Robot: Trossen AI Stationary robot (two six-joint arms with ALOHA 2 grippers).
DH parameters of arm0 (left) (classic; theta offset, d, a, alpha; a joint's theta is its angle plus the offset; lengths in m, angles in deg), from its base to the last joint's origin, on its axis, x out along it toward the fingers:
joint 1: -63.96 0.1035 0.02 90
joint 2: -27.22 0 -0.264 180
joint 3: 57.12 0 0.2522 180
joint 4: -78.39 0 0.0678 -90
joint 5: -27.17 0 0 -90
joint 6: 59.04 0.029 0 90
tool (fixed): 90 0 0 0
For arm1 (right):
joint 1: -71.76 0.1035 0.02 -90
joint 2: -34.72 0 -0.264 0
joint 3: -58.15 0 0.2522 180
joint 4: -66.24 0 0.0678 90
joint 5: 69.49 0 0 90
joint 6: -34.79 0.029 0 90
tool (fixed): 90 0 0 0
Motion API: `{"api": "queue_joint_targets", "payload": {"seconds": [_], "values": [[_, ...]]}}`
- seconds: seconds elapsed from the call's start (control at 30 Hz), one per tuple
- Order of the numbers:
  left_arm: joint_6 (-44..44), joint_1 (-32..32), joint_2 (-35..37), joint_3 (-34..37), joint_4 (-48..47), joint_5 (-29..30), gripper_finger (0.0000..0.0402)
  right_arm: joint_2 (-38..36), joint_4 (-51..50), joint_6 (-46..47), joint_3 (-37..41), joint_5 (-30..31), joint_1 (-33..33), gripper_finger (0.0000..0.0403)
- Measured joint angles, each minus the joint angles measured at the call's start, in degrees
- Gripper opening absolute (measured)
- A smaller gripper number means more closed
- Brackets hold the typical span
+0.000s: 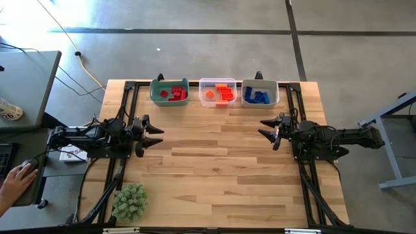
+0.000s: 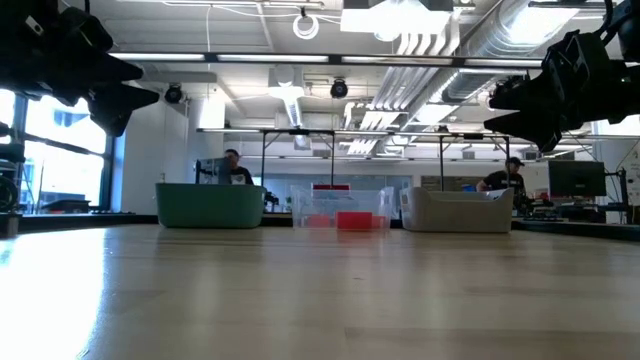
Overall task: Sort & place blocks by color
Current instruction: Return to Home Position
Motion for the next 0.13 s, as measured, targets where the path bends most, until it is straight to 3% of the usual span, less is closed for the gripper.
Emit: {"api": "queue_joint_targets", "payload": {"seconds": [0.13], "values": [[0.0,0.0,0.0,0.0,0.0,0.0,0.0193,0.0,0.0,0.0,0.0,0.0,0.0,0.0236]]}}
